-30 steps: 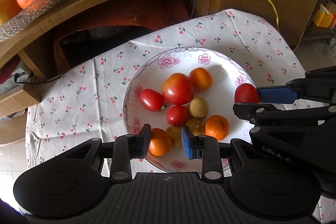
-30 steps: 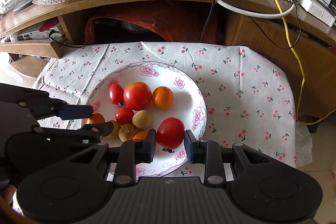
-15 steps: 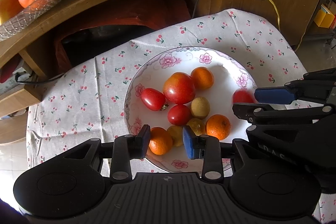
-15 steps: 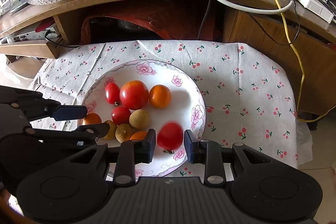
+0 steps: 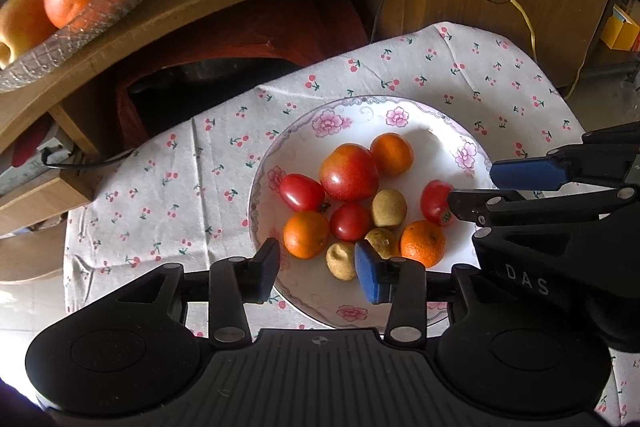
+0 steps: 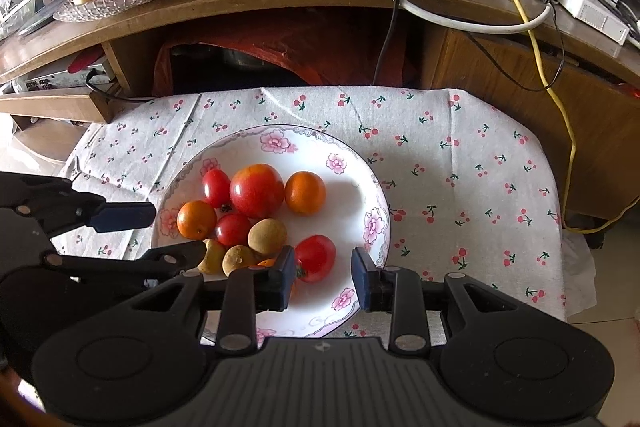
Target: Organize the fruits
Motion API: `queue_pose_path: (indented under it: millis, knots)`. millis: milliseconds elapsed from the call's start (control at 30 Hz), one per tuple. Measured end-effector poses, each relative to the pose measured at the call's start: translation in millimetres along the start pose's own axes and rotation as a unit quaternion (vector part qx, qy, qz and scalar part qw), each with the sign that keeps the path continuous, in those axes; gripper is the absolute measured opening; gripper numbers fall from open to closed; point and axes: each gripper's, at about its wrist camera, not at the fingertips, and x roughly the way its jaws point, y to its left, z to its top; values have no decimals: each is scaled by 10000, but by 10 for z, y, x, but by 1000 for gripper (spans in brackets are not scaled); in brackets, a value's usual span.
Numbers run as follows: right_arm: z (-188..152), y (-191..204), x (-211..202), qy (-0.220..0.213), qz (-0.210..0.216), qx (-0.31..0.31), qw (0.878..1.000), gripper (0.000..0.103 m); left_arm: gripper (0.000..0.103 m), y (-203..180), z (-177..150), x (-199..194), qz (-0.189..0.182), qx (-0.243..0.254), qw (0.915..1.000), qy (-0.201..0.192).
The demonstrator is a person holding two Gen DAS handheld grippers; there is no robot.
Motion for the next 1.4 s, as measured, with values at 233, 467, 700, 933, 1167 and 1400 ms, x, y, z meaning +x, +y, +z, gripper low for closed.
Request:
queue_pose_path:
  millis: [233,467,700,933,1167,1400]
  knots:
    - [-38,2,-108,-111,-52,29,9999,36,61,8,-27,-97,135,22,9998,-150]
    - [-95,14,-276,-267,-100,80,9996,36,67,11,-85,-253,166,12,9992,-360]
    - [-146,43,-365,-350,-134,87,9993,36,72,22,-146,-337,212,-30,9988,-430]
    - [-171,50,-398,-393,-169,133,9990,37,76,38,-162,-362,251,-119,9986,-450]
    - [-195,26,-402,-369,-190,183,9990,37,82,42,-162,-361,311,-196,9983,-458]
    - [-254,13,-422,-336,-209,257,9989,39,86,61,-199,-373,311,-285,9980,-474]
